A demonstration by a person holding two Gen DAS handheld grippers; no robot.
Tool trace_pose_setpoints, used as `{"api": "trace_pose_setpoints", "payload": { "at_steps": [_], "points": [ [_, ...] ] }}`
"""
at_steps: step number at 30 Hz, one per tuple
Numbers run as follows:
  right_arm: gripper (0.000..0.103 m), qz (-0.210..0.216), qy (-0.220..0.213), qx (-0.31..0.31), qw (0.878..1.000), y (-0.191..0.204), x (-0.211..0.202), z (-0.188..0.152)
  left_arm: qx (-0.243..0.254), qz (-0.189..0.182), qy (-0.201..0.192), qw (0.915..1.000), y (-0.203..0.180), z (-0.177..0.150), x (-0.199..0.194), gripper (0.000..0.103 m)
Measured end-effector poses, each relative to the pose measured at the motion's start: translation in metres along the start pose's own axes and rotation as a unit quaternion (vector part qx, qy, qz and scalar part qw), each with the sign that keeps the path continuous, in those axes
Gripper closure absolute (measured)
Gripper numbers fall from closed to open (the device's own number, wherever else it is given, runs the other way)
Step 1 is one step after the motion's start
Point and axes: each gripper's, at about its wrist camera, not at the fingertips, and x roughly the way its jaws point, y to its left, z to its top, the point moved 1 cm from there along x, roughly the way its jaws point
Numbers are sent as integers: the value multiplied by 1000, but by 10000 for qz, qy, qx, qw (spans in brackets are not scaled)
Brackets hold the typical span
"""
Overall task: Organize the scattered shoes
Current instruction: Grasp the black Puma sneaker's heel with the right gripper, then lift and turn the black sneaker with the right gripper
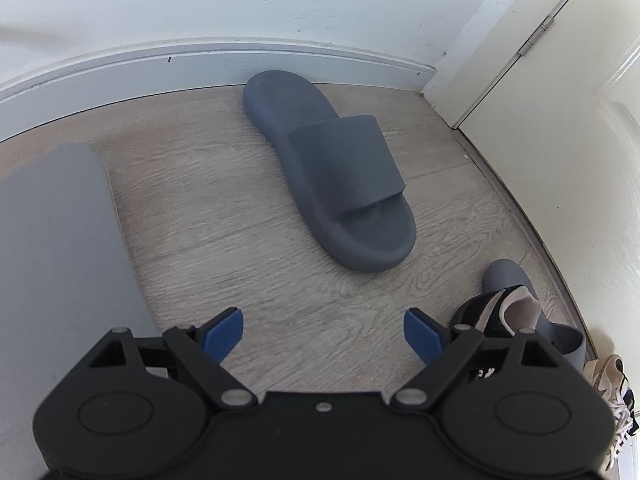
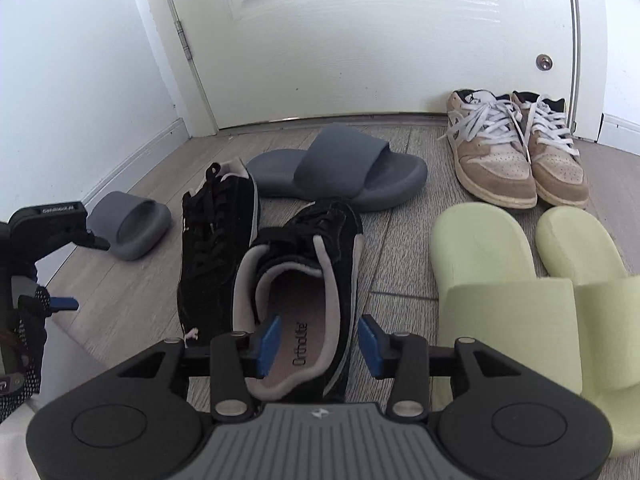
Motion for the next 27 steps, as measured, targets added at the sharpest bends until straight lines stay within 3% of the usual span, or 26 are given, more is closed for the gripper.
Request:
{"api": "trace_pose_setpoints", "payload": {
  "at_steps": [7,11,15,17,18,19,21,24,27],
  "points": [
    [66,-335,40,-247,9991,29,9,-2,-179,-49,38,9998,6,2,1,15],
    [66,-101,87,-283,9995,41,16,1,-173,-58,22,9998,6,3,0,15],
    [64,201,245,-702,9970,49,25,11,-208,-54,29,9998,9,4,0,15],
    [59,374,385,-1105,9924,44,30,22,-261,-60,23,9996,10,4,0,15],
    [49,553,420,-1431,9873,38,31,29,-275,-57,13,9996,10,4,0,15],
    [31,699,420,-1821,9799,32,31,35,-243,-37,-2,9997,9,4,0,15],
    [10,784,398,-2750,9574,24,31,43,-165,8,-33,9999,6,4,-1,15],
    [8,1048,439,-3998,9095,25,31,55,5,46,-75,10000,1,3,-2,15],
    [5,1261,579,-5057,8515,35,36,63,75,37,-101,9999,-1,3,-3,15]
  ]
}}
